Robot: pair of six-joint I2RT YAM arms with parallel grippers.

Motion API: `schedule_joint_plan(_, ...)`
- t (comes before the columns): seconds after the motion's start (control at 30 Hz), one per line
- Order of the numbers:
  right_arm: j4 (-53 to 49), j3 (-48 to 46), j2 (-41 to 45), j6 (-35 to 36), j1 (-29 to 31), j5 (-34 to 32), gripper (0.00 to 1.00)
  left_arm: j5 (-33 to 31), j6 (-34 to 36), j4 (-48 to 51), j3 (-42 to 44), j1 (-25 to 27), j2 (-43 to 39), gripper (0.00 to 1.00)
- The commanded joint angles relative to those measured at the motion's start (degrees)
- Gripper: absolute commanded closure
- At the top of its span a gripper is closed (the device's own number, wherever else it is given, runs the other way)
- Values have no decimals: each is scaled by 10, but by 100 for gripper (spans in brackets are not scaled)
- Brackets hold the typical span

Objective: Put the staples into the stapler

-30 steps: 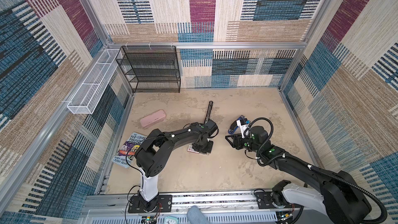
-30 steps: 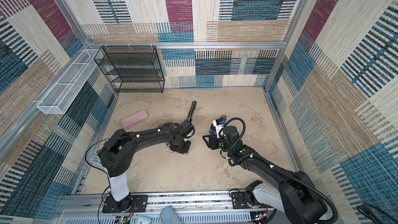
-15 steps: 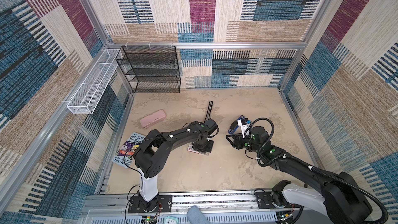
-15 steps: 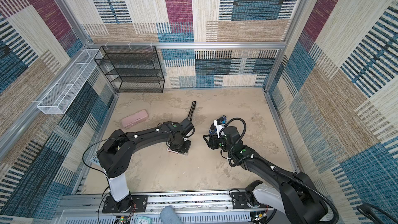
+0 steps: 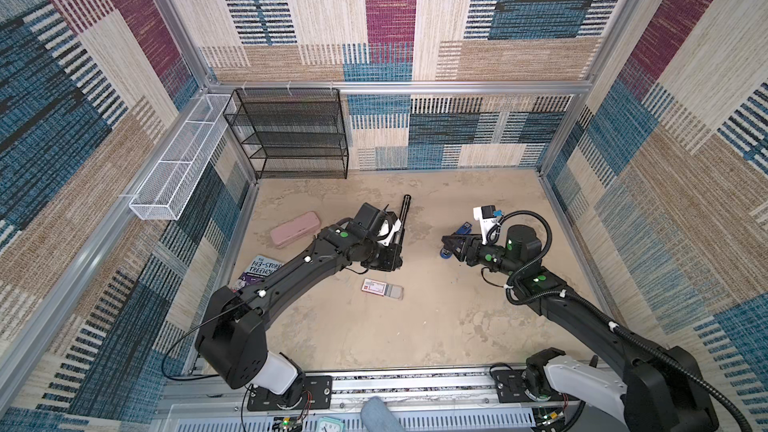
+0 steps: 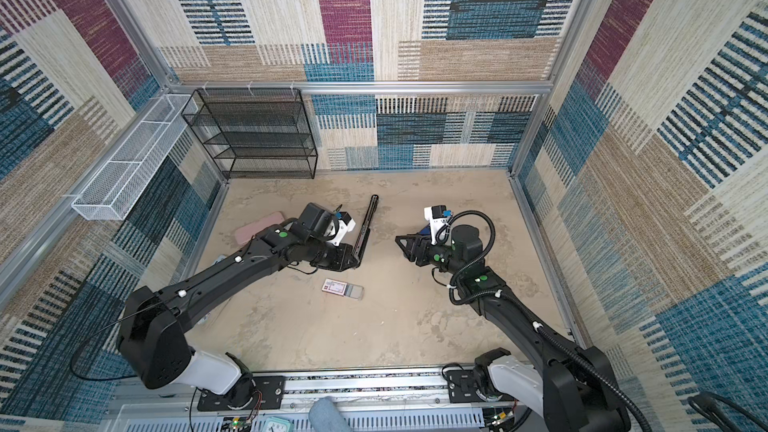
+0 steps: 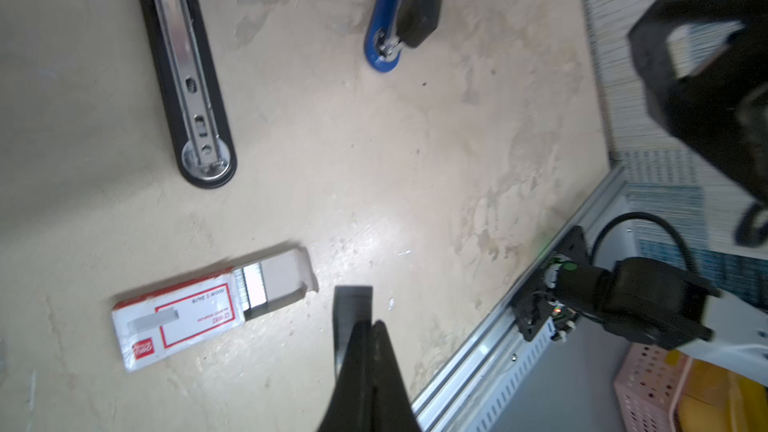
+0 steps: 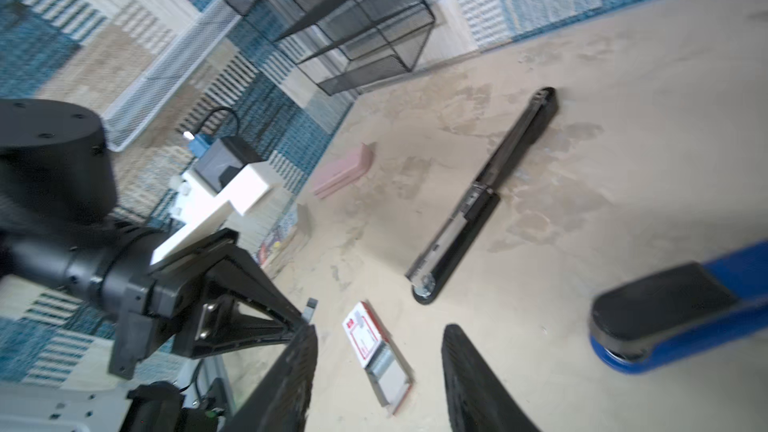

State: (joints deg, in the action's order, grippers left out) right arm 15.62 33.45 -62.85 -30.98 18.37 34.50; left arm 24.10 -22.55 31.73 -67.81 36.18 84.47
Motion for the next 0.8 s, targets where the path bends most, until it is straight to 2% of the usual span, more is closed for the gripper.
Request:
schedule_joint_plan(0.0, 91, 14, -17, -54, -10, 132, 48, 120, 29, -97, 18, -10, -30, 100)
schedule_joint_plan(0.13, 160, 28, -40, -92, -11, 218, 48, 189, -7, -207, 68, -15, -74, 100)
schedule_joint_plan(0.27, 216, 28, -51, -121, -11, 269, 49, 233, -48, -291, 102, -15, -98, 100)
schedule_joint_plan(0.43, 299, 11, -57, -171, -8, 308, 49, 276, -102, -392, 132, -15, -110, 100)
schedule_joint_plan(0.77, 344, 16, -75, -201, 28, 315, 50, 312, -145, -454, 135, -15, -103, 100)
